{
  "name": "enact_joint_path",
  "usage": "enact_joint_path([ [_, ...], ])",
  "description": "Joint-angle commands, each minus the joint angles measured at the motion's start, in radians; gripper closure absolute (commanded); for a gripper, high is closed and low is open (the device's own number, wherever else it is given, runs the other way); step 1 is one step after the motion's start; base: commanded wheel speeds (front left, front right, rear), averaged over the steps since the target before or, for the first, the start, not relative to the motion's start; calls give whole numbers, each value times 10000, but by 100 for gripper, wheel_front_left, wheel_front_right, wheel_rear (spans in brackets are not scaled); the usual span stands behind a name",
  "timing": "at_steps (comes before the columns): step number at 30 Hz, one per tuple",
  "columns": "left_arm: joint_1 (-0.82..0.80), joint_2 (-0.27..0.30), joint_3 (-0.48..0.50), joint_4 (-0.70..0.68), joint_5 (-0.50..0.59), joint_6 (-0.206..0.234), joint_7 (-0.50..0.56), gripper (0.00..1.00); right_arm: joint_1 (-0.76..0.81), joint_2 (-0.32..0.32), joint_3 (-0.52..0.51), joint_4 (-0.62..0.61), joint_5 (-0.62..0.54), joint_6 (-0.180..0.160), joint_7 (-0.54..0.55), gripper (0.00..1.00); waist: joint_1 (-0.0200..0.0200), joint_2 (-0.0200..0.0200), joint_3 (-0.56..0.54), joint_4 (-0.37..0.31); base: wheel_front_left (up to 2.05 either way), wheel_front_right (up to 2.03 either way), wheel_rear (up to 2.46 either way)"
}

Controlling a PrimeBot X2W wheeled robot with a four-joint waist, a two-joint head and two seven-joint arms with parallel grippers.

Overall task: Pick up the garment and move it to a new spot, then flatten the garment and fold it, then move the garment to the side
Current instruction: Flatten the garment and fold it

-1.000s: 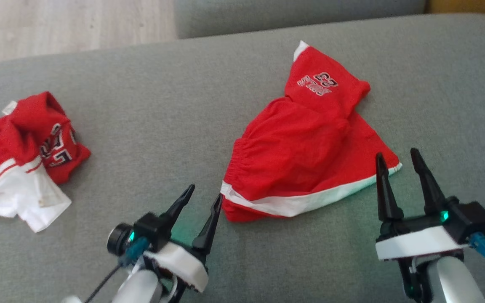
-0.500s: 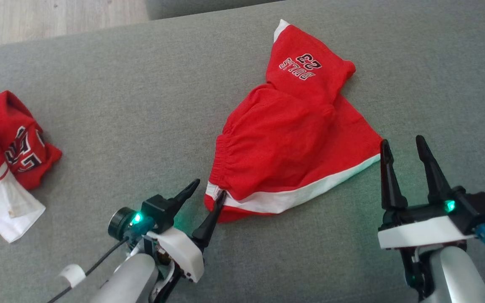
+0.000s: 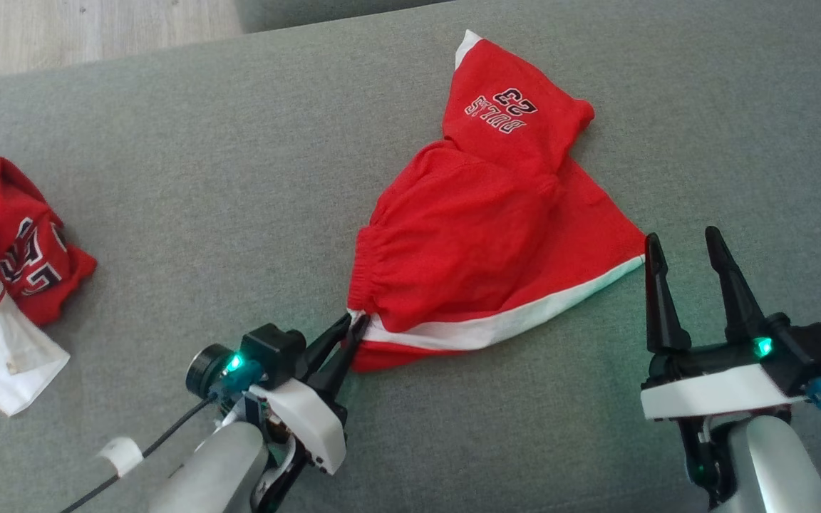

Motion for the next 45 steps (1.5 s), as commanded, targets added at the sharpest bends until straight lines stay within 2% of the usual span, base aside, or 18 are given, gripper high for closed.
enact_joint_path([
  [1, -426, 221, 270, -201, -40, 16, -123, 100, -311, -41, 187, -283, 46, 75, -107, 0, 0, 0, -2, 10, 0, 0, 0],
  [6, -466, 173, 357, -157, -62, 90, -591, 100, -235, -41, -5, -3, -112, 75, -107, 0, 0, 0, -150, 131, 0, 0, 0],
  [15, -431, 85, 743, -817, 149, 733, -1608, 100, -592, -41, -843, 2334, -912, 75, -49, 0, 0, 0, -453, 583, 0, 0, 0],
  [28, -386, 90, 648, -1514, 456, 873, -1797, 100, -2156, -41, -1043, 5088, -1025, 75, 642, 0, 0, 0, -213, 958, 0, 0, 0],
  [38, -330, 156, 668, -1540, 467, 951, -1828, 100, -2352, -41, -611, 6045, -833, 75, 665, 0, 0, 0, -262, 896, 0, 0, 0],
  [39, -320, 164, 671, -1535, 464, 958, -1830, 100, -2356, -41, -520, 6102, -793, 75, 651, 16, 0, 0, -287, 877, 0, 0, 0],
  [41, -300, 183, 669, -1505, 469, 984, -1833, 100, -2356, -41, -226, 6166, -705, 75, 620, 100, 0, 0, -348, 843, 0, 0, 0],
  [45, -257, 233, 676, -1375, 505, 1121, -1836, 100, -2341, -41, 239, 6043, -494, 75, 505, 100, 0, 0, -523, 768, 0, 0, 0],
])
